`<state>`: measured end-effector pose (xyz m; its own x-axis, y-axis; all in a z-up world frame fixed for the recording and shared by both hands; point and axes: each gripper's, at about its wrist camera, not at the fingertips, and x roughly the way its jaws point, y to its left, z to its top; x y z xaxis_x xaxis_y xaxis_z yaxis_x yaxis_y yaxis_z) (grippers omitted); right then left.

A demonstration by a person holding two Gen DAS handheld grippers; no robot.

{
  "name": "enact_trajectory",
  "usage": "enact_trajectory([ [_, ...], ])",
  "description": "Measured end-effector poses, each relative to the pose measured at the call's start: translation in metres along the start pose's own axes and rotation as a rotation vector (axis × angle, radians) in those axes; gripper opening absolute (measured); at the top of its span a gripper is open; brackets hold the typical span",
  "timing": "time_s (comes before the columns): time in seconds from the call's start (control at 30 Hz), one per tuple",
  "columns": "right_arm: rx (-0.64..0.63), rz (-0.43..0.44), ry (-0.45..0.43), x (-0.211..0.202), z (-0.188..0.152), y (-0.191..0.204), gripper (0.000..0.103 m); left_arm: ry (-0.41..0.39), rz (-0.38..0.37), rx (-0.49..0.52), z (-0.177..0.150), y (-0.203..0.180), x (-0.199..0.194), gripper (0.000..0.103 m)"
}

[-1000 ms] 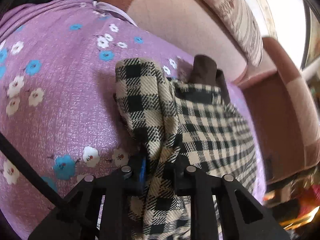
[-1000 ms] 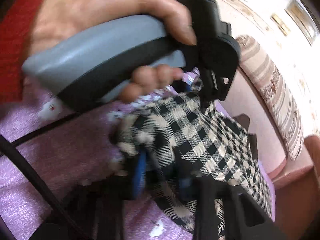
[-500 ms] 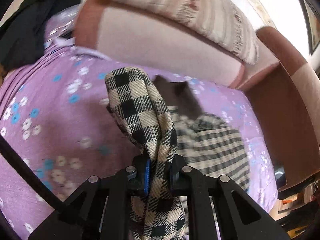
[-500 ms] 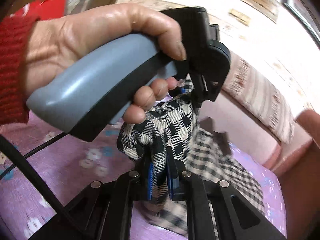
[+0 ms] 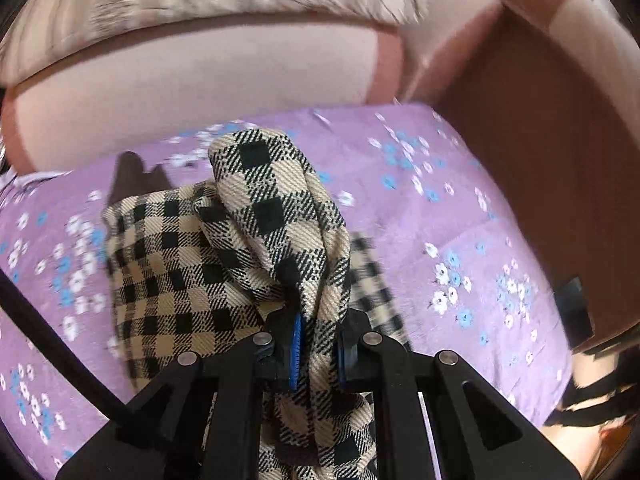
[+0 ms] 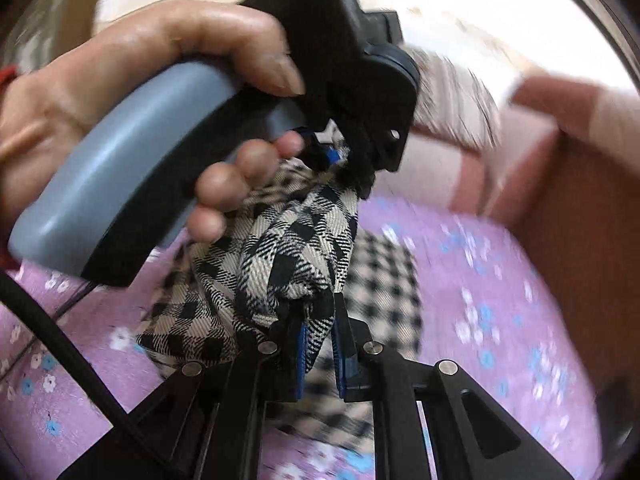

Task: Fold large clothes
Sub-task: 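Lift the hem end with both grippers and fold it toward the collar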

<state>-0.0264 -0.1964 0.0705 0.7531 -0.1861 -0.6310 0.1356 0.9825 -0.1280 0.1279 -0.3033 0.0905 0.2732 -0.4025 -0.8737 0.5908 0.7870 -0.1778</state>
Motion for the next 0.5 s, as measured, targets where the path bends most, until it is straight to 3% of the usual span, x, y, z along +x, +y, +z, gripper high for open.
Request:
enact_trajectory([
  [0.1, 0.094, 0.030, 0.065, 0.013, -0.008, -0.031, 0.011, 0.039, 0.028, 0.014, 0.001, -0.020, 0.024, 0.016],
  [0.2, 0.180, 0.113, 0.140, 0.030, -0.017, -0.053, 0.012, 0.056, -0.008, -0.029, 0.002, -0.024, 0.031, 0.031],
  [0.27, 0.246, 0.176, 0.188, 0.038, -0.027, -0.064, 0.019, 0.038, -0.051, -0.047, 0.001, -0.027, 0.023, 0.040],
  [0.4, 0.401, 0.272, 0.231, 0.036, -0.033, -0.100, 0.033, -0.033, -0.095, -0.036, -0.004, -0.025, -0.019, 0.045],
  [0.5, 0.553, 0.341, 0.205, 0.028, -0.035, -0.133, 0.041, -0.121, -0.067, -0.063, -0.013, -0.016, -0.049, 0.057],
])
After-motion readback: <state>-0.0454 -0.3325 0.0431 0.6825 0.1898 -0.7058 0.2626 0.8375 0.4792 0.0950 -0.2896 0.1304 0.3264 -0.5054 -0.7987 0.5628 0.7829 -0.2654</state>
